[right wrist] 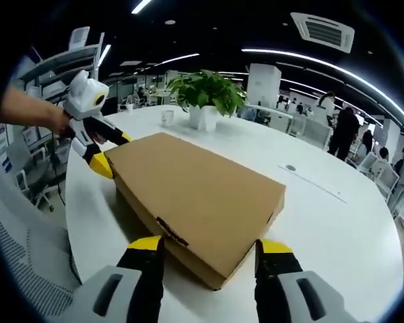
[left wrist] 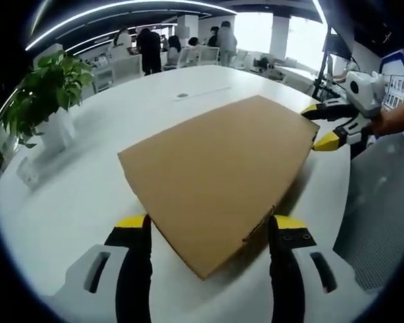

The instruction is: Operate the shoe box by opening the lid, removing the specified soft item, and placing it in the target area until the item is outside and the box remains undamaged.

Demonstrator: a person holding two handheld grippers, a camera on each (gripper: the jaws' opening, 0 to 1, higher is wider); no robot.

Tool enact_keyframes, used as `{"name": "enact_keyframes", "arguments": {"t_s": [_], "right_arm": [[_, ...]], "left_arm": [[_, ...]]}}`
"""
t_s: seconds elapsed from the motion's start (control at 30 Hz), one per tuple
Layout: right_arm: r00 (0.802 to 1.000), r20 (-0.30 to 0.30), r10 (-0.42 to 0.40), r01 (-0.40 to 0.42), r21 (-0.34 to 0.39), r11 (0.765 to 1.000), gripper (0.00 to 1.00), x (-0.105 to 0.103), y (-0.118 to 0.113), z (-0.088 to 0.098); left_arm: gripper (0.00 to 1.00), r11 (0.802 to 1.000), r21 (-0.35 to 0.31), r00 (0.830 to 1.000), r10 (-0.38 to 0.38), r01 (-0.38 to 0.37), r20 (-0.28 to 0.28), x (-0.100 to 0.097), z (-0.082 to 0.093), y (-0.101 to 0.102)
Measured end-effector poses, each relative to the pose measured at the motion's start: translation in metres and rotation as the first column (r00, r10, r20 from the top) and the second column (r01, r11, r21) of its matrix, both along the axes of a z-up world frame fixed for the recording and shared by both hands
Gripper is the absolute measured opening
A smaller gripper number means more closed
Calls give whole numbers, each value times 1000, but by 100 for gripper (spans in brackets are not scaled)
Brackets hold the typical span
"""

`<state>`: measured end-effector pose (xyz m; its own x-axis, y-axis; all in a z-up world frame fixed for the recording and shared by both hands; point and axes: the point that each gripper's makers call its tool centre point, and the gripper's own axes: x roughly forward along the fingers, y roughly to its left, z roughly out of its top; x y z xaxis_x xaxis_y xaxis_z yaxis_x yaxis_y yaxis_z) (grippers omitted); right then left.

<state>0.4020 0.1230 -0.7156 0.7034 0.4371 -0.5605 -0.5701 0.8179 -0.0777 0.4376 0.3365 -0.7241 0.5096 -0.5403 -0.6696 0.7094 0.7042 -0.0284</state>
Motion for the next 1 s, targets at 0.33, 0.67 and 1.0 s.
{"name": "enact_keyframes", "arguments": {"t_s": [0.33, 0.67, 1.0], "right_arm": [[999, -15, 32, -32, -17, 999, 50, -2, -4, -12], [999, -25, 48, -48, -14, 999, 46, -4, -6, -16], [999, -30, 19, -17, 35, 999, 43, -8, -6, -8]], "left_arm": [[66, 1000, -9, 999, 27, -27, 25, -15, -5, 3], [60, 998, -11, 998, 55, -55, 38, -19, -3, 2], [55, 997, -14, 997, 71, -71, 38, -19, 9, 4]]}}
